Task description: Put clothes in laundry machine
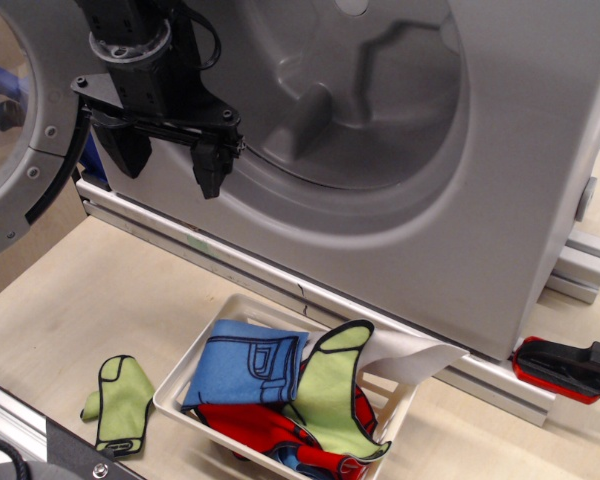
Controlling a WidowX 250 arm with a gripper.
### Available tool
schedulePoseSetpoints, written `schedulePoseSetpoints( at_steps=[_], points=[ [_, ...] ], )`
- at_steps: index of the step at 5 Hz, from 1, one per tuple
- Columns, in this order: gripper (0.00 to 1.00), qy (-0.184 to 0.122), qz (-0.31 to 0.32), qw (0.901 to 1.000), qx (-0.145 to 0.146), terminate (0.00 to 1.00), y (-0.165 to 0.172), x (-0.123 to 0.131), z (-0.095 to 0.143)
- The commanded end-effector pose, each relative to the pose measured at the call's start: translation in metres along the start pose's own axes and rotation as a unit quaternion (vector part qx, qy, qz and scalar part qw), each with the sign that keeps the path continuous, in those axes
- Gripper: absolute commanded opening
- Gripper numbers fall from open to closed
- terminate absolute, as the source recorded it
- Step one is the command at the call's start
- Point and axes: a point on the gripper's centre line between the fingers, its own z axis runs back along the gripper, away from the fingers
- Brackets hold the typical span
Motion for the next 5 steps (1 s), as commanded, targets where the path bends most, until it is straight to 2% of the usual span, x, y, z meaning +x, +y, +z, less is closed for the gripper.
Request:
schedulePoseSetpoints(
  at_steps=[1,2,3,4,5],
  points=[
    [1.0,0.0,0.0,1.0,0.0,0.0,0.0,0.0,0.0],
    [1.0,0.023,-0.038,0.9988,-0.02,0.0,-0.021,-0.022,-0.003],
    [1.0,0.049,-0.123,0.9904,-0.041,0.0,-0.041,-0.039,-0.012],
    [1.0,0.04,-0.228,0.9707,-0.066,0.0,-0.062,-0.062,-0.019],
    [1.0,0.039,-0.23,0.97,-0.068,0.0,-0.081,-0.076,-0.025]
  ],
)
